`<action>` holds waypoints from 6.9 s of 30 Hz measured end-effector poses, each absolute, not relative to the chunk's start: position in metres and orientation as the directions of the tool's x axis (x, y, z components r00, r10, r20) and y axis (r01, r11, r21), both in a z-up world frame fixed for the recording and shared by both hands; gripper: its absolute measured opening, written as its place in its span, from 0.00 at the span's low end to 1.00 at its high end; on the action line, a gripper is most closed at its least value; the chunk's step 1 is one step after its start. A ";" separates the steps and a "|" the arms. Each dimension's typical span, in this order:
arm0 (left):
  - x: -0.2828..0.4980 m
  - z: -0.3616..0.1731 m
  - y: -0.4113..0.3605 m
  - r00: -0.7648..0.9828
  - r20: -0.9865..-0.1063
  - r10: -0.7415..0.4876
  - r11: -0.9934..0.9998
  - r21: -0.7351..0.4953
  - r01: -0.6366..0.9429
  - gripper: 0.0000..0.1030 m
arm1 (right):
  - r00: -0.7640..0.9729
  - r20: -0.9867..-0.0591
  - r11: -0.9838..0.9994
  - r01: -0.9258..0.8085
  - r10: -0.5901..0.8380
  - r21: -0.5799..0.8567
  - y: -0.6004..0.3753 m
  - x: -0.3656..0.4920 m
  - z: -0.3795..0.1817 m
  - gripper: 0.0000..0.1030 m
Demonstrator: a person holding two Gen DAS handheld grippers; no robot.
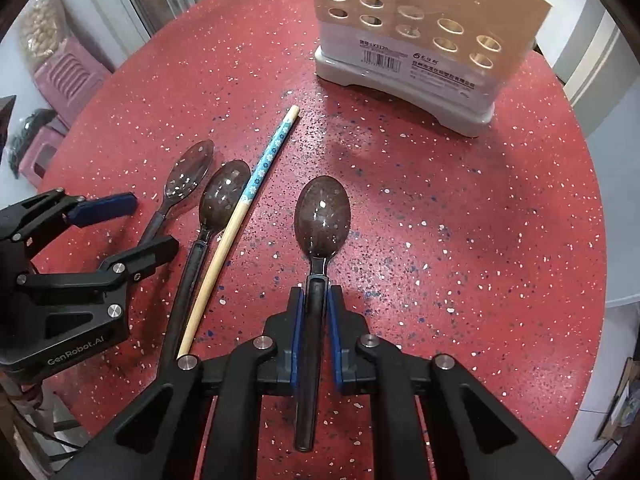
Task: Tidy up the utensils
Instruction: 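Grasp a dark spoon with the right tool while the left tool grasps another dark spoon, then lift and carry the spoons to the holder with both tools, then lower the spoons into the holder and open both tools, then move both tools back over the last spoon and blue chopstick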
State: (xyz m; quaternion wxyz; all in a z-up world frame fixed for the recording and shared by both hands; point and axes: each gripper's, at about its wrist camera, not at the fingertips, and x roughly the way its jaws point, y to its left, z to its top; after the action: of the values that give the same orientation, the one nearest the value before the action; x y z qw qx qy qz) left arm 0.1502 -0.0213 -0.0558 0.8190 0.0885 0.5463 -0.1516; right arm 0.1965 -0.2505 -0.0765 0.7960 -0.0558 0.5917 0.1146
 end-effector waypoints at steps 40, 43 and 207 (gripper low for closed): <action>0.122 0.045 -0.018 0.674 -0.691 -0.261 0.965 -0.193 0.177 0.36 | 0.561 -0.714 0.908 -0.229 0.418 0.351 -0.385 0.169 0.037 0.12; 0.131 0.056 -0.020 0.695 -0.670 -0.261 0.965 -0.201 0.169 0.36 | 0.592 -0.693 0.910 -0.221 0.410 0.350 -0.382 0.179 0.050 0.12; 0.079 -0.058 0.034 0.531 -0.847 -0.025 0.996 -0.068 -0.061 1.00 | 0.272 -0.925 0.964 -0.092 0.264 0.248 -0.259 0.221 -0.073 0.94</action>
State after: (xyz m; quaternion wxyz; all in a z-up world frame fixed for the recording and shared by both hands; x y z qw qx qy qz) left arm 0.0789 0.0341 -0.0577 0.8737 -0.0446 0.4844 0.0103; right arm 0.2208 -0.2588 -0.0726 0.7943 0.0727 0.5927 0.1121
